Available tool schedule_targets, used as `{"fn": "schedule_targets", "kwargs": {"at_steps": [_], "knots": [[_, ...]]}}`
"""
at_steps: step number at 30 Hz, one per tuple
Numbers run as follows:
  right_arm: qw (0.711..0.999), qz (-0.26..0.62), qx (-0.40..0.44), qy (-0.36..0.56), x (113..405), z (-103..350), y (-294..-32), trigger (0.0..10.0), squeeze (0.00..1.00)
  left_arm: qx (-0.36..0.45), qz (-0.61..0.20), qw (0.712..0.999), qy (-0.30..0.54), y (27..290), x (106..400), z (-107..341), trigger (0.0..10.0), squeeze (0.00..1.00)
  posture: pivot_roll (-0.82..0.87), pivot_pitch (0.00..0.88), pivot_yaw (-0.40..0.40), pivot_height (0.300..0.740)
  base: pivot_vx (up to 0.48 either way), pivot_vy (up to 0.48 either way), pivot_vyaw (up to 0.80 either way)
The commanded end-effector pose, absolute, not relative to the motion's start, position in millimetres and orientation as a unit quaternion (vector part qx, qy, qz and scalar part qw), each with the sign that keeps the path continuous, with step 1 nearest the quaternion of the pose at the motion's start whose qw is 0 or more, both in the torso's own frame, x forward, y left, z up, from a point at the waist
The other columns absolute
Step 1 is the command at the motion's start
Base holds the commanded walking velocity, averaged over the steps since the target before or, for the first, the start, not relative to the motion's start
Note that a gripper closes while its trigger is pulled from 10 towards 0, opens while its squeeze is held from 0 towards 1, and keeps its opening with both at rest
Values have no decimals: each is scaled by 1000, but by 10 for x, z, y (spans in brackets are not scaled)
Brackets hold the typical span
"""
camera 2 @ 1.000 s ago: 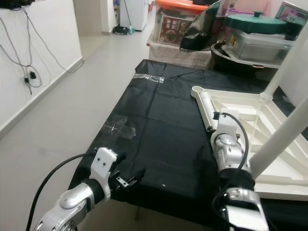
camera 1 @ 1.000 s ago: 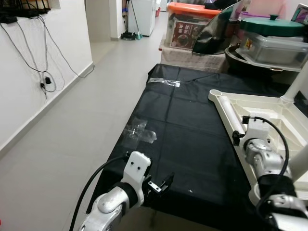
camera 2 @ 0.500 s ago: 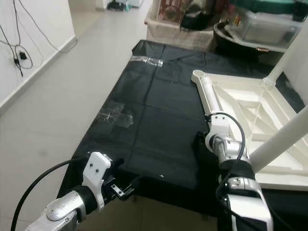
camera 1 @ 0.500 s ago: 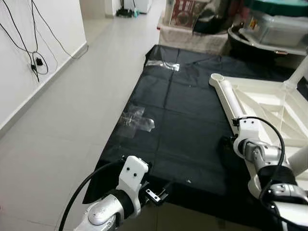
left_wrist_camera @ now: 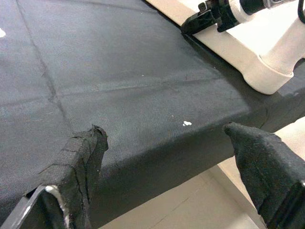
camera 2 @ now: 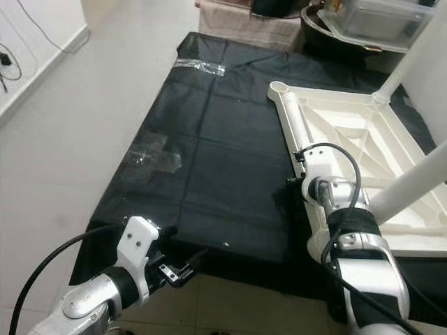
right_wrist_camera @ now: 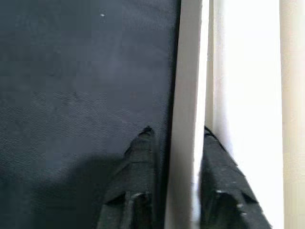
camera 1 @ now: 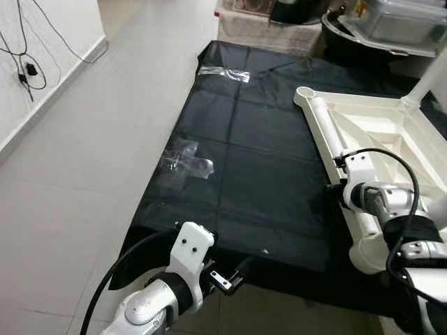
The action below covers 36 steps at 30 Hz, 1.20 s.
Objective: Building children table
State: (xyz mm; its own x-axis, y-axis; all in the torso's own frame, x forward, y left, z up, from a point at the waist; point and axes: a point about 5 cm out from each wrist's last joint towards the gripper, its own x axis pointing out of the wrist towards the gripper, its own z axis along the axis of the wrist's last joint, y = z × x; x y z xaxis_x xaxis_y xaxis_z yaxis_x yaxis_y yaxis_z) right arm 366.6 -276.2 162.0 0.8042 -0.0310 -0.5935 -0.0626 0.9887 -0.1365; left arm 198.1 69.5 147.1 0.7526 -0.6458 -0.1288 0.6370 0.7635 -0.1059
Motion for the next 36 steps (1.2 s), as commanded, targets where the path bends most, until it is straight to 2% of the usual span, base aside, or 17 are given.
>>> {"fn": "schedule_targets", "kwargs": {"at_steps": [1,4,8,9,11,13,14,16,19,20,21,22,24,27,29,32,36], "knots": [[937,57,-61,340,3625,1477,-2705,0,0,-25,-349,933,85,677,1942,1478,10000,0,121,209,-132,740,0,0,0],[937,63,-66,338,3630,1494,-2708,0,0,-25,-349,933,85,677,1942,1480,10000,0,121,209,-132,740,0,0,0],[900,243,-127,338,3518,1556,-2590,0,0,-22,-346,934,83,671,1969,1492,10000,0,115,203,-128,740,0,0,0],[900,243,-127,338,3518,1556,-2590,0,0,-22,-346,934,83,671,1969,1492,10000,0,115,203,-128,740,0,0,0],[876,297,-139,355,3422,1531,-2590,0,0,-21,-346,934,82,670,1975,1496,10000,0,114,200,-128,740,0,0,0],[876,297,-139,355,3422,1531,-2590,0,0,-21,-346,934,82,670,1975,1496,10000,0,114,200,-128,740,0,0,0],[858,333,-154,360,3351,1516,-2601,0,0,-21,-345,935,82,670,1981,1496,10000,0,112,197,-127,740,0,0,0],[858,333,-154,360,3351,1516,-2601,0,0,-21,-345,935,82,670,1981,1496,10000,0,112,197,-127,740,0,0,0],[756,454,-258,396,3058,1454,-2757,0,0,-20,-344,935,80,664,2005,1497,10000,0,113,188,-127,740,0,0,0],[756,454,-258,396,3058,1454,-2757,0,0,-20,-344,935,80,664,2005,1497,10000,0,113,188,-127,740,0,0,0],[712,491,-298,404,2968,1456,-2822,0,0,-19,-344,936,80,663,2008,1497,10000,0,113,188,-127,740,0,0,0],[712,491,-298,404,2968,1456,-2822,0,0,-19,-344,936,80,663,2008,1497,10000,0,113,188,-127,740,0,0,0],[651,516,-364,422,2896,1479,-2928,0,0,-19,-343,936,80,663,2013,1497,10000,0,115,187,-126,740,0,0,0],[630,514,-392,430,2892,1488,-2973,0,0,-19,-342,936,80,664,2014,1495,10000,0,115,187,-126,740,0,0,0],[596,508,-451,427,2937,1562,-3018,0,0,-19,-341,936,81,664,2020,1492,10000,0,112,184,-127,740,0,0,0],[596,508,-451,427,2937,1562,-3018,0,0,-19,-341,936,81,664,2020,1492,10000,0,112,184,-127,740,0,0,0],[575,508,-522,373,3083,1697,-2913,0,0,-20,-340,937,82,664,2026,1485,10000,0,112,183,-126,740,0,0,0]]}}
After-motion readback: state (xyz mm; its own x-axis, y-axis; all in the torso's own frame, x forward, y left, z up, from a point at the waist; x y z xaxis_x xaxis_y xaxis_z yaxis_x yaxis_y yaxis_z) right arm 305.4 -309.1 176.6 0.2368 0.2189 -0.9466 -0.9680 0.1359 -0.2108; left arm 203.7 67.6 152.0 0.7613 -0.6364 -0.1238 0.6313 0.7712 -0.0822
